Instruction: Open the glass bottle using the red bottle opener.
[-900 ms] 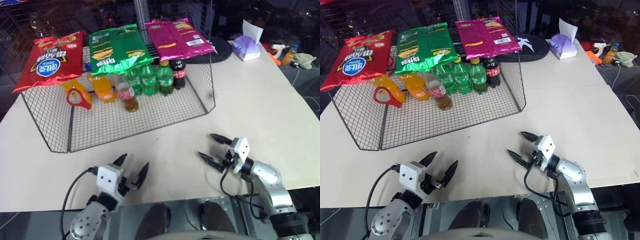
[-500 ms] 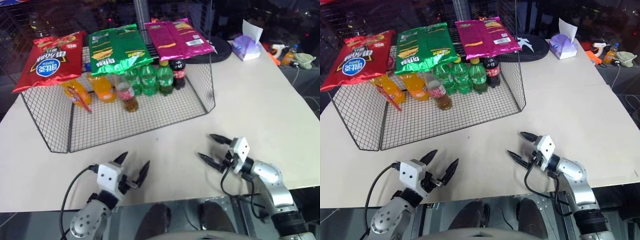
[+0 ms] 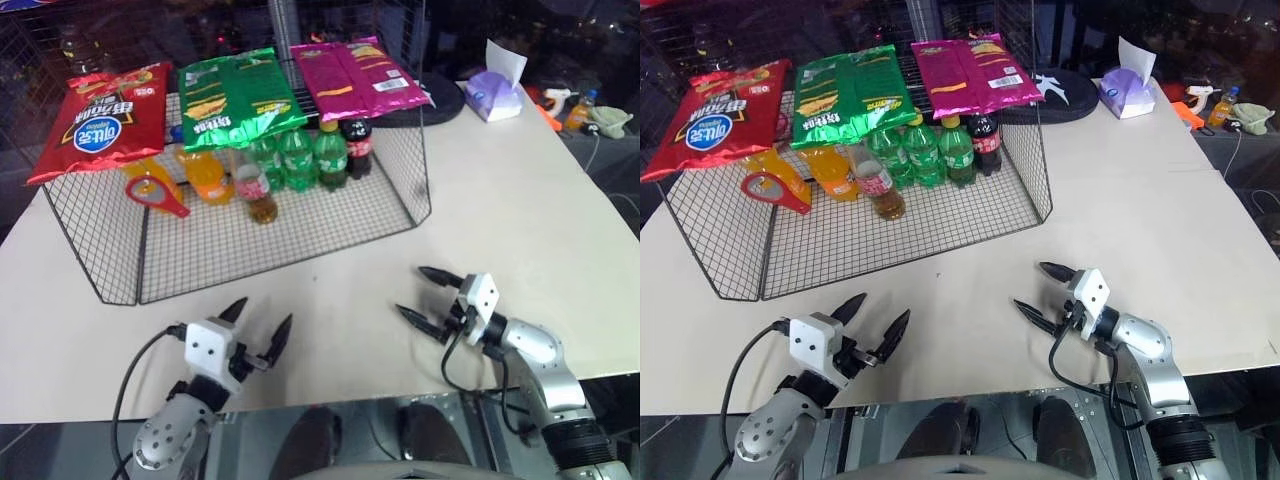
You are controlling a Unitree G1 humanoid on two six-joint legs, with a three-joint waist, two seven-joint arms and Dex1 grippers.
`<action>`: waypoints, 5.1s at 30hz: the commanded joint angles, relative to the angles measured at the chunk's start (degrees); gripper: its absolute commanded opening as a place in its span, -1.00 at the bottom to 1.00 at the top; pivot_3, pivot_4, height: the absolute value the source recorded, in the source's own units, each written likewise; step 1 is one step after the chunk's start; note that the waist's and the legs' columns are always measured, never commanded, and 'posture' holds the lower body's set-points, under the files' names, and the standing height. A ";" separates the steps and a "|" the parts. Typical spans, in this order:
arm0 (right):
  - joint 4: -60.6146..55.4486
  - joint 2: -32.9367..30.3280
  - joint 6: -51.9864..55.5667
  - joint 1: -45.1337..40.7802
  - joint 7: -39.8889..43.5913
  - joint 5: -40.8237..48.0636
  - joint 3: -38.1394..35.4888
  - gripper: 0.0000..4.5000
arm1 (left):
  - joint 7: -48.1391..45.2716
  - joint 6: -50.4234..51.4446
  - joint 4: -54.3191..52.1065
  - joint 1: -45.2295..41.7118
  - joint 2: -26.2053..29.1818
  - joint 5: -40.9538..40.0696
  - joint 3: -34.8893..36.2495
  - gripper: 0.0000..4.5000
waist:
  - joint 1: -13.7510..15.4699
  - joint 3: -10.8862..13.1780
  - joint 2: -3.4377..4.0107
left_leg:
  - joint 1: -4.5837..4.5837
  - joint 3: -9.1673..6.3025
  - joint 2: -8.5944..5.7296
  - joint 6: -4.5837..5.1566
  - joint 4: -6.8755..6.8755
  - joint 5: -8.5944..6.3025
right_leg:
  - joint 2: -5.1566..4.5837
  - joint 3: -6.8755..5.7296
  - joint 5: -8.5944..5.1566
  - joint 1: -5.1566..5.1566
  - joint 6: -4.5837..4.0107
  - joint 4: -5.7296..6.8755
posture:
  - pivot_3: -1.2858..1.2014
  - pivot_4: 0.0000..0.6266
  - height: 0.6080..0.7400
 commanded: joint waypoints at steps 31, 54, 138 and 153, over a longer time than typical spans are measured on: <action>-21.05 1.57 17.46 -14.01 3.28 18.63 2.40 0.98 | 17.95 1.23 13.95 -30.04 6.61 2.19 20.97 1.00 | 0.02 0.01 -0.16 | -0.08 -0.13 -0.07 -0.04 0.01 0.02 | -0.04 -0.10 0.01 -0.08 0.01 0.01 | 0.03 -0.52 1.00; -21.87 2.03 16.29 -12.81 1.65 16.49 3.50 0.98 | 17.83 -1.32 25.68 -40.78 7.29 4.85 17.12 1.00 | -0.02 0.01 -0.22 | -0.18 -0.12 -0.09 -0.06 0.02 0.03 | -0.02 -0.09 0.01 -0.23 0.01 0.06 | 0.03 -0.52 1.00; -16.34 -3.78 56.20 -27.33 2.69 25.71 6.62 1.00 | -25.05 44.26 18.53 -45.09 11.12 -45.53 -1.22 -0.99 | -0.35 0.07 -0.41 | -0.23 -0.04 -0.10 -0.17 0.15 0.12 | 0.11 0.05 -0.01 -0.46 -0.02 0.55 | 0.03 -0.52 1.00; -16.27 -4.08 61.50 -28.67 3.45 26.19 8.15 -0.98 | -28.89 44.10 19.08 -44.70 10.14 -41.64 -2.13 -1.00 | -0.30 0.08 -0.42 | -0.66 -0.02 -0.11 -0.17 0.27 0.12 | 0.01 0.09 -0.01 -0.85 -0.02 0.63 | 0.03 -0.52 1.00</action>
